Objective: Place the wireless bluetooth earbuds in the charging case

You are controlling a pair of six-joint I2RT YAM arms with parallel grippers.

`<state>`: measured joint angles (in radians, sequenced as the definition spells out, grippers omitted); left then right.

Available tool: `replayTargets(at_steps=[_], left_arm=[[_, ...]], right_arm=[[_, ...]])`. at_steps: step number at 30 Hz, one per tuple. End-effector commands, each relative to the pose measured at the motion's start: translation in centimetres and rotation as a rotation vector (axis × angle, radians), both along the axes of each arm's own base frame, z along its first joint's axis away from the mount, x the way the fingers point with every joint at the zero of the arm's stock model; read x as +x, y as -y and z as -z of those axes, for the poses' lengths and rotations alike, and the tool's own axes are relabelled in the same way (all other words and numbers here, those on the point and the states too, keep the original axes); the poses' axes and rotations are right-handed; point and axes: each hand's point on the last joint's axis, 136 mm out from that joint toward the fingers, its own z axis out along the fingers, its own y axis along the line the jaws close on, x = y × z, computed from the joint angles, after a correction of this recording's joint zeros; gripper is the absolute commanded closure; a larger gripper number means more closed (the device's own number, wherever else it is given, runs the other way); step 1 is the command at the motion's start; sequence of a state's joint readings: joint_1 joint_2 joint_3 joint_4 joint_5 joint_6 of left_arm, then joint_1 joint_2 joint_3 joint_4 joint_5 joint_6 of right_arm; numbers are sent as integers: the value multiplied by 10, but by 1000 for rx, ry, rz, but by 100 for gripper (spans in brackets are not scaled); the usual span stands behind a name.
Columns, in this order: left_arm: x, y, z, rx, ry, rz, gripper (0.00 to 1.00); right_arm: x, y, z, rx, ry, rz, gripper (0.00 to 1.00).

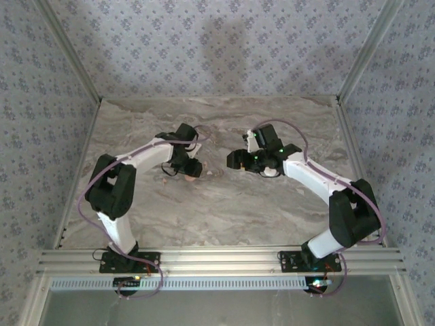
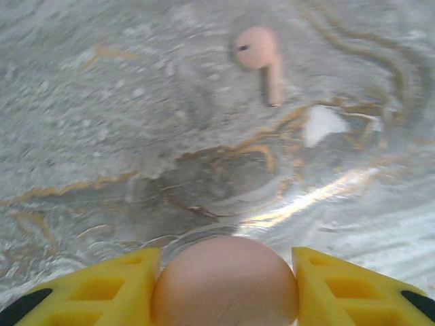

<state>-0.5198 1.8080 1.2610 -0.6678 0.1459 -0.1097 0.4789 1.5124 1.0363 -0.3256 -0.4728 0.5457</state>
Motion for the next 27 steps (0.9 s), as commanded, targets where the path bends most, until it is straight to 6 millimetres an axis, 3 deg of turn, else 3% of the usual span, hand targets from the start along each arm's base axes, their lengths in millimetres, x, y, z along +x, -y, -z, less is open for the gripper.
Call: replayTargets(at_steps=[1,8,16,27], left_arm=[[-9,32,-30,-136,93,215,54],[-53,68,-56,-255,201,583,57],[-96,85,-72,-329,385,927,60],[-106,89,-76,-242,538,1104,63]], right_arm=[[-5,1,-14,121,-44,-7,35],[-21,12,-14,221,-96,-45,40],[-44,5,-15,328,-152,-141,44],[-83,-21,-7,367,-191,-258,48]])
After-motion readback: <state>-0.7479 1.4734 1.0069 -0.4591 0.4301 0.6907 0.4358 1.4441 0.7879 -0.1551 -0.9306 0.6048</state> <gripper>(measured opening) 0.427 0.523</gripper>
